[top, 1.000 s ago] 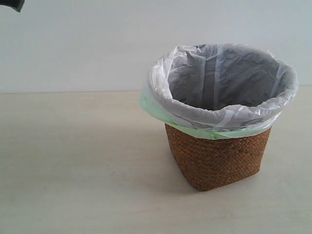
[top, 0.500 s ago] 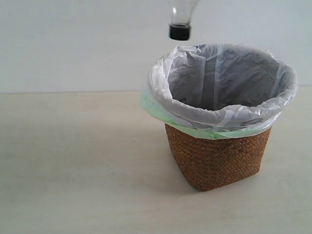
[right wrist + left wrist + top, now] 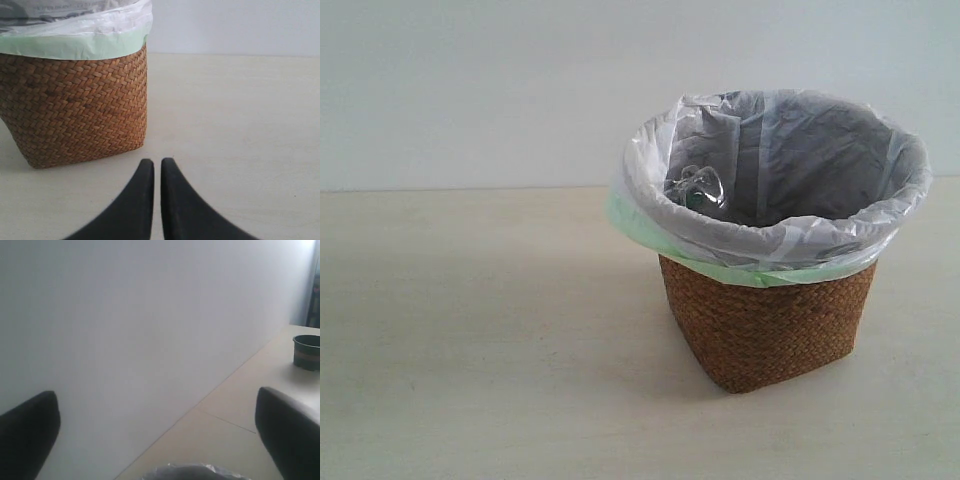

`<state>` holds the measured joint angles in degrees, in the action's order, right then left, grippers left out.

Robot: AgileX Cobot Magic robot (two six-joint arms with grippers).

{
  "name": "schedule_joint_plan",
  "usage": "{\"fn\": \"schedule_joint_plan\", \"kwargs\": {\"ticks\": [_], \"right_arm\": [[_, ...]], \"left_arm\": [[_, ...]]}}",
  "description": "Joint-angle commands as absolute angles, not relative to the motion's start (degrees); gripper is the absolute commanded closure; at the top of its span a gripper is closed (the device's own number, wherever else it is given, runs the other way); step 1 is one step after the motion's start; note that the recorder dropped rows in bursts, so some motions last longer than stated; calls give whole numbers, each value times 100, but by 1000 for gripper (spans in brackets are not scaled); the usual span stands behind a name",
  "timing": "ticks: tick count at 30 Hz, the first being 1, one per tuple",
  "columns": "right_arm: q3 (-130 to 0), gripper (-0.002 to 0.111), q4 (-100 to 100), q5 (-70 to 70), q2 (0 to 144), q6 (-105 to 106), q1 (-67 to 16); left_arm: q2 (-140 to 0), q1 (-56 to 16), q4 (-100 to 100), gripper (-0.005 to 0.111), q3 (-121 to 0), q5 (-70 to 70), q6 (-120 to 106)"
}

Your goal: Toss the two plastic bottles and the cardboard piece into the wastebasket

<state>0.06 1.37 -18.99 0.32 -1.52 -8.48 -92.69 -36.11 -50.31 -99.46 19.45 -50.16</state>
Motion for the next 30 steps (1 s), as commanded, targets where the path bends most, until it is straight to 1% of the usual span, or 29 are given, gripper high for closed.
{"fn": "schedule_joint_plan", "kwargs": {"ticks": [1,2,4,5,11,18,21,25,30], "right_arm": [[0,106,183,-1845,0,-131,-855],[0,106,183,-1845,0,-131,-855],[0,106,183,-1845,0,-131,-855],[0,106,183,-1845,0,-131,-855],[0,106,183,-1845,0,-131,-855],[0,106,183,-1845,0,-131,-855],[0,106,183,-1845,0,-131,-855],[0,106,183,-1845,0,-131,-855],[0,106,183,-1845,0,-131,-855]], "left_arm": [[-9112,-3625,-4423,42,-9935,2230,-4621],[-9084,-3625,-4212,55,-9935,2298,-4523],[-8966,-3612,-3722,94,-9935,2633,-4439],[-8907,-3600,-3501,101,-9935,2849,-4467],[-8349,-3591,-2766,102,-9935,3732,-4302],[-7372,-3591,-1428,103,-9935,4211,-3069],[-6924,-3591,-1207,103,-9935,4437,-2835],[-6324,-3591,-1218,103,-9869,4574,-2545],[-5515,-3591,-1250,103,-9332,4310,-2341]]}}
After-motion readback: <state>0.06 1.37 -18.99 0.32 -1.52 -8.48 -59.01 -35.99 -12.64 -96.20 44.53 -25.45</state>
